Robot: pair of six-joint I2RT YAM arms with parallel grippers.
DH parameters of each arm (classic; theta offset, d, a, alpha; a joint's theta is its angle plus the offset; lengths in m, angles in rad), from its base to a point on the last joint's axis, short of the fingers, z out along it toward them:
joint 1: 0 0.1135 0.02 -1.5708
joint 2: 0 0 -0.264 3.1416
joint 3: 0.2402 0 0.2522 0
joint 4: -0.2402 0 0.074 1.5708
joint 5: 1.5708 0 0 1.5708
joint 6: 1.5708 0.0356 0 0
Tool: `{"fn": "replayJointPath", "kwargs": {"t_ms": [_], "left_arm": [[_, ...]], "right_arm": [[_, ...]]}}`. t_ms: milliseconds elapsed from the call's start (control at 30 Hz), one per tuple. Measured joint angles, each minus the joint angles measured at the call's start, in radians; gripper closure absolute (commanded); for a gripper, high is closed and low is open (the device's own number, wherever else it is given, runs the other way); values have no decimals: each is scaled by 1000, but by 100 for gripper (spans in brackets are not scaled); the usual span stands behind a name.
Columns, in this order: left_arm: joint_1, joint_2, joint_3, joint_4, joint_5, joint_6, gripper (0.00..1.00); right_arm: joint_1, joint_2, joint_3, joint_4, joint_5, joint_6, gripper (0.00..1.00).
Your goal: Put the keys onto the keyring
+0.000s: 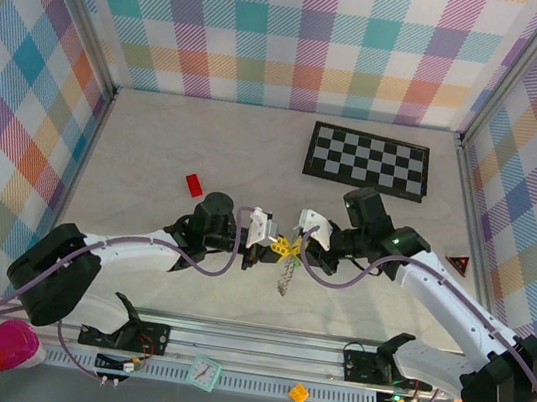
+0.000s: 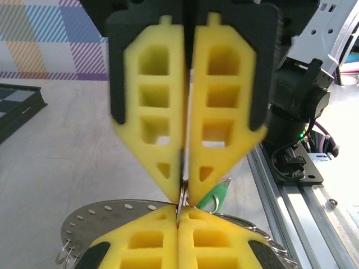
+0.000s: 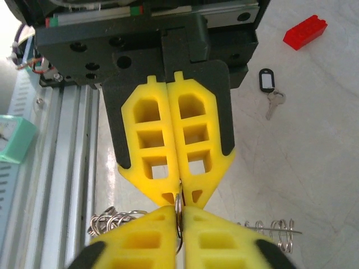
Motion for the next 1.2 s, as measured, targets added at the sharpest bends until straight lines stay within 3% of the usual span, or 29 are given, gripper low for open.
{"fn": "replayJointPath", "kwargs": {"t_ms": [133, 300, 700, 867, 967, 1000, 1067, 1200], "left_arm": [[0, 1, -7, 0, -5, -5, 82], [0, -3, 13, -72, -31, 40, 80], [0, -10, 60, -195, -51, 104, 82], [0, -10, 60, -207, -43, 98, 100], [0, -10, 60, -212, -38, 97, 100], [0, -10, 60, -210, -38, 96, 100], [0, -10, 60, -205, -40, 87, 100], [0, -10, 60, -177, -42, 69, 100]], "right_arm": [[-1, 8, 1, -13, -3, -8, 100], [0, 29, 26, -79, 18, -48, 100], [44, 77, 100, -147, 72, -98, 100], [51, 91, 109, -150, 89, -97, 100], [50, 89, 109, -148, 99, -76, 72], [47, 86, 109, -144, 98, -63, 67], [27, 61, 105, -132, 98, -27, 61], [-32, -26, 66, -114, 94, 60, 58]]}}
